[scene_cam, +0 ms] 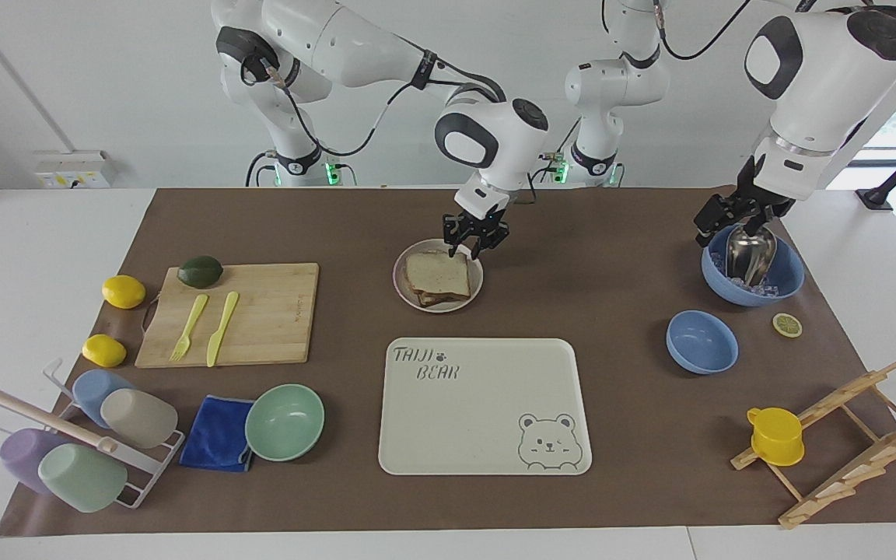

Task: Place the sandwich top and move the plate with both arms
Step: 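Lower the bread slice onto the egg and open the right gripper, then withdraw the right gripper while the left gripper moves toward the plate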

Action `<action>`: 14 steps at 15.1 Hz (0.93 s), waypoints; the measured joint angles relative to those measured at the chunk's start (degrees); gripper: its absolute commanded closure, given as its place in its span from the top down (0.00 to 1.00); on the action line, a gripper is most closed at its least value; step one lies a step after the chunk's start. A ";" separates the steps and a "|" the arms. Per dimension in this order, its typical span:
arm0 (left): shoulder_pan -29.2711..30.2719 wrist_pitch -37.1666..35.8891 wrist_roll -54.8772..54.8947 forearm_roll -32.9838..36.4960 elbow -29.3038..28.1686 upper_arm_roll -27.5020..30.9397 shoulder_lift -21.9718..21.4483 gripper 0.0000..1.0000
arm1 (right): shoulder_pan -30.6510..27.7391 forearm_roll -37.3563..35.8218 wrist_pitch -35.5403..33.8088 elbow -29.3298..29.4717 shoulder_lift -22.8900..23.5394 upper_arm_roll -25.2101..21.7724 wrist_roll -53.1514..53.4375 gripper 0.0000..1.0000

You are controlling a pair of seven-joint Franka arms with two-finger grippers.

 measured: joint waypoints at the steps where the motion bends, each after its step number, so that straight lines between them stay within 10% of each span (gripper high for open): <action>1: 0.00 0.01 0.00 0.00 -0.01 0.00 -0.01 1.00 | -0.02 0.99 1.48 -0.08 -0.03 -0.24 0.30 0.68; 6: 0.00 0.07 0.00 0.00 -0.03 -0.02 -0.03 1.00 | -0.51 8.87 6.10 1.43 -3.15 -6.30 -3.05 0.74; 14: -0.81 5.37 -0.01 -1.49 -7.07 -1.00 -0.74 1.00 | -1.14 35.46 -3.37 4.85 -23.29 -31.52 -33.33 0.79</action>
